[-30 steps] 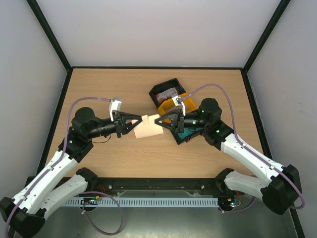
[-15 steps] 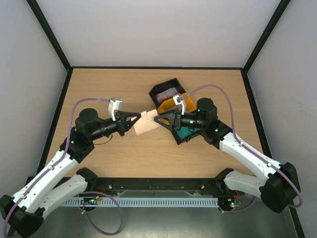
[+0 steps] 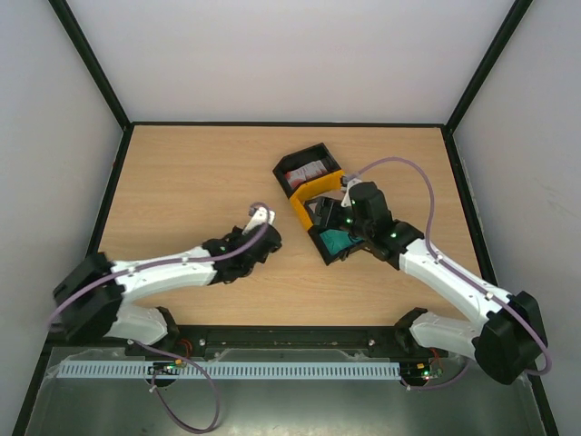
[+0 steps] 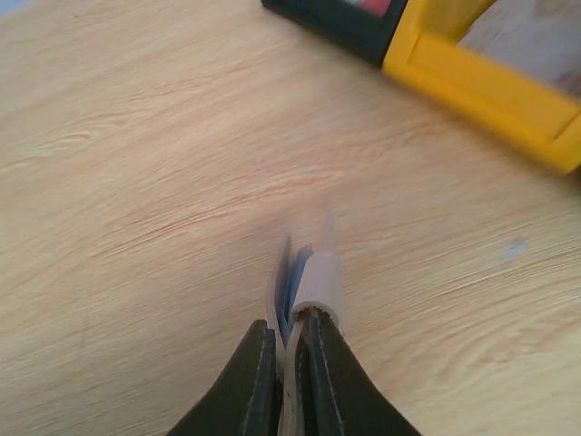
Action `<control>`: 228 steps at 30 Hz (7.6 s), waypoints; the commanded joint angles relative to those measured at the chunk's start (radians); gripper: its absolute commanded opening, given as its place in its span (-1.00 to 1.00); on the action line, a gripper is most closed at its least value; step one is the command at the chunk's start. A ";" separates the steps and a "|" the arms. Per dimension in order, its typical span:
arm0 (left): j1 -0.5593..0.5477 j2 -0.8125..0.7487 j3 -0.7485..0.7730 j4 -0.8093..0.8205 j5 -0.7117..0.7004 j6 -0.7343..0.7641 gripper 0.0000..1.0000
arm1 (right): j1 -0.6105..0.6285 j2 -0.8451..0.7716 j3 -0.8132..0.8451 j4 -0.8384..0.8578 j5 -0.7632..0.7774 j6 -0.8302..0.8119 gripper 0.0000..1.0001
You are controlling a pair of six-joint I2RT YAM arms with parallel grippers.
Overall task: Put the credit cards into the card holder
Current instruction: Close the card holder at the center of the board.
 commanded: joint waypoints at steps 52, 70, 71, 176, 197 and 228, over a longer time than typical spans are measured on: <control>0.346 0.120 -0.113 0.188 0.687 -0.332 0.09 | 0.169 0.400 -0.024 0.018 0.035 -0.237 -0.19; 0.351 0.207 -0.114 0.160 0.743 -0.270 -0.34 | 0.267 0.662 0.157 -0.045 0.168 -0.372 -0.33; 0.352 0.207 -0.116 0.153 0.739 -0.265 -0.36 | 0.272 0.671 0.161 -0.046 0.180 -0.375 -0.34; 0.335 0.156 -0.195 0.216 0.621 -0.423 -0.10 | 0.154 0.642 0.228 0.059 -0.085 -0.202 -0.96; 0.336 0.200 -0.227 0.354 0.682 -0.455 -0.60 | 0.216 0.671 0.233 0.034 -0.002 -0.269 -0.96; 0.337 0.183 -0.271 0.413 0.707 -0.465 -0.60 | 0.284 0.769 0.308 -0.056 0.132 -0.256 -0.96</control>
